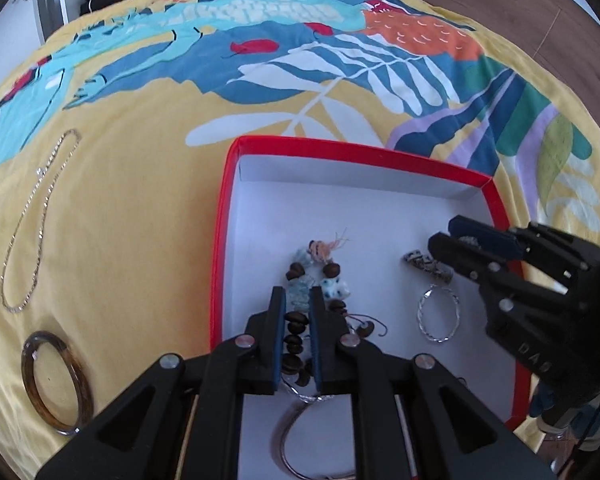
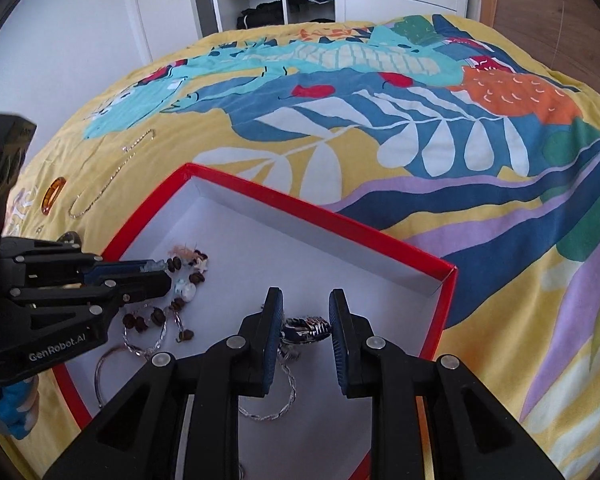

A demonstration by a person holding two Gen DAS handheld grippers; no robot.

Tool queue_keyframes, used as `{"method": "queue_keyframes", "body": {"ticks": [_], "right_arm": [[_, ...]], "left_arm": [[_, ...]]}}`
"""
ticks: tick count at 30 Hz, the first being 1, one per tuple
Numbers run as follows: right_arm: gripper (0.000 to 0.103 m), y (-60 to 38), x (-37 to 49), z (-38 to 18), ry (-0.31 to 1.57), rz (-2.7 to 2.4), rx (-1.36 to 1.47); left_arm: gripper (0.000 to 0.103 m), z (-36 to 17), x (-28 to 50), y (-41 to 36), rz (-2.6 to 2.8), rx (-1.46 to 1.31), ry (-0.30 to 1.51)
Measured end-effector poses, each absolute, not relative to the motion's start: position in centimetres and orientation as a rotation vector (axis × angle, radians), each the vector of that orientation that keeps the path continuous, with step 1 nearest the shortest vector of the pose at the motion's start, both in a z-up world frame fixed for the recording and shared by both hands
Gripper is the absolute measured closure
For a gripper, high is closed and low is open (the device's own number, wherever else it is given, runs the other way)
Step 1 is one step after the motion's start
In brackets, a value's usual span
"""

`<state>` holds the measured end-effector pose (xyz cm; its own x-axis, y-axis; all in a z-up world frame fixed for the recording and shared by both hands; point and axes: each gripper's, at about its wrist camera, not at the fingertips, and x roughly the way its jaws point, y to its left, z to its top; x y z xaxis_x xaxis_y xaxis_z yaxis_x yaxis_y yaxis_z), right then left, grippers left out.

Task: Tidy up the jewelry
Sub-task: 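Carry bracelet and pendant into the red box and open both tools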

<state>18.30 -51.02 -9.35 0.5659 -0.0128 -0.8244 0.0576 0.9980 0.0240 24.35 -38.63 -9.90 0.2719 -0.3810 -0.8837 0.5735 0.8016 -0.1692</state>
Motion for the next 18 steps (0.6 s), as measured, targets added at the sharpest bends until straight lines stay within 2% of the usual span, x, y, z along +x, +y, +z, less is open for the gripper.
{"method": "queue_keyframes", "body": {"ticks": [2,6,7,9,18], "right_arm": [[0.079,-51.2,18.0,-9.6,0.979,-0.057,0.05],[0.077,-51.9,17.2,-9.4,0.977,-0.076,0.078],[0.074,-51.9,16.9,-9.2,0.975,-0.079,0.082],[0.07,-52.0,16.3,-8.6,0.964,-0.088,0.085],[0.063,-51.2,12.1,-4.2,0.886,-0.138,0.112]], "left_arm": [[0.092,-9.9,24.3,-38.5,-0.642,0.206,1.126],[0.079,-9.4,23.9,-38.1,-0.652,0.196,1.13],[0.077,-9.1,23.7,-38.0,-0.658,0.197,1.126],[0.077,-8.5,23.2,-38.0,-0.669,0.201,1.117],[0.076,-4.3,19.8,-36.1,-0.694,0.191,1.042]]}}
